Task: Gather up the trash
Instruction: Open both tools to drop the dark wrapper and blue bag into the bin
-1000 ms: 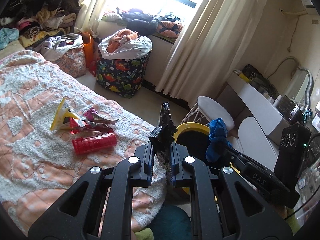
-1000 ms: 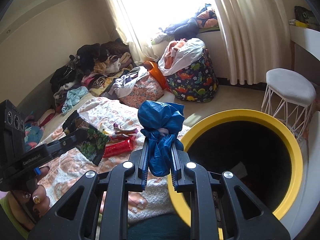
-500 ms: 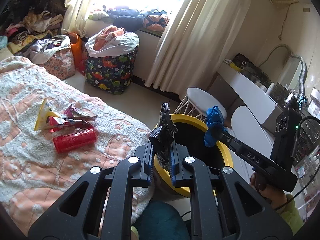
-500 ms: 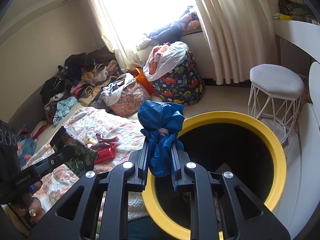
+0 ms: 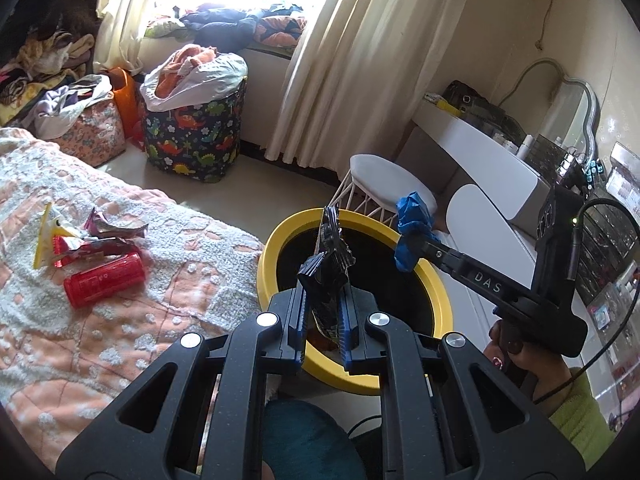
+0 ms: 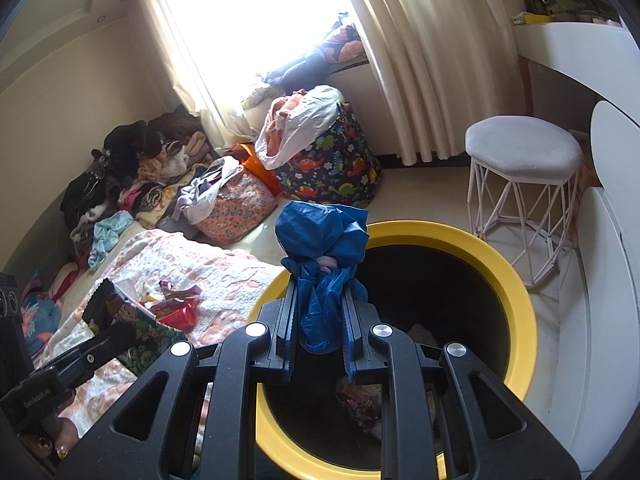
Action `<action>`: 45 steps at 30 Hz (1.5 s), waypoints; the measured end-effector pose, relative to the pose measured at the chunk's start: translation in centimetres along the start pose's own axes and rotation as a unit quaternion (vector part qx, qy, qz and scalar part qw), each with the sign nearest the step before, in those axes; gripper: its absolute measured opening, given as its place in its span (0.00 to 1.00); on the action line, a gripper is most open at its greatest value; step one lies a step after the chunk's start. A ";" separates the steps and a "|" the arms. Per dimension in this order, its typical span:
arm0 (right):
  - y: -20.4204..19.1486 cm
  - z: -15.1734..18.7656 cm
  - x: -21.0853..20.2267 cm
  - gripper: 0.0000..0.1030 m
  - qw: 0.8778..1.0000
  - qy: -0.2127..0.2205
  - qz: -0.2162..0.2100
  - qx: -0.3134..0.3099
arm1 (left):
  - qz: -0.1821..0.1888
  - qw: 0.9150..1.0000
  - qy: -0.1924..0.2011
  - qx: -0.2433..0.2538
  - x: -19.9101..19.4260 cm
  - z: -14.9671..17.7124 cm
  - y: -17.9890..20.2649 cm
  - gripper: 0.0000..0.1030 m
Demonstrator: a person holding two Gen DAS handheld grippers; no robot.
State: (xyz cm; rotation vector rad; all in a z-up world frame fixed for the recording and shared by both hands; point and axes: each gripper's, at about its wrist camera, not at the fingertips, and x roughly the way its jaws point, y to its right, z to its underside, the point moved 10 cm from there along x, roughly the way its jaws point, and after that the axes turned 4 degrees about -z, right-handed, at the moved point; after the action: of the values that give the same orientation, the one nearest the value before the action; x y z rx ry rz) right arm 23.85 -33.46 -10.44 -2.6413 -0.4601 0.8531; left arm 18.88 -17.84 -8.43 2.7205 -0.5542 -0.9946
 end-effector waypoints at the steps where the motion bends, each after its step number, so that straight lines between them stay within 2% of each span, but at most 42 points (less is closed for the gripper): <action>1: 0.3 0.1 0.0 0.17 1.000 0.000 0.002 0.003 | 0.001 1.000 -0.002 0.003 0.2 0.1 0.4 0.08; 18: 4.0 0.7 0.3 0.19 0.999 -0.011 0.025 0.038 | 0.025 0.998 -0.036 0.041 3.8 2.1 3.6 0.08; 37: 6.4 2.0 1.4 0.21 0.996 -0.032 0.031 0.075 | 0.032 0.994 -0.091 0.057 9.3 4.0 5.0 0.08; 40: 6.8 2.0 1.5 0.25 0.996 -0.033 0.030 0.081 | 0.030 0.993 -0.094 0.060 10.0 4.2 5.1 0.08; 45: 7.2 2.1 1.5 0.39 0.995 -0.032 0.030 0.088 | 0.022 0.993 -0.097 0.057 10.9 4.0 5.0 0.09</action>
State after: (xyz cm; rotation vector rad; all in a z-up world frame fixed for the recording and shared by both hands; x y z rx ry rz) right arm 25.20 -38.89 -15.65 -2.4833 -0.3063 0.9534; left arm 22.55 -27.05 -16.29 2.7116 -0.7213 -1.2611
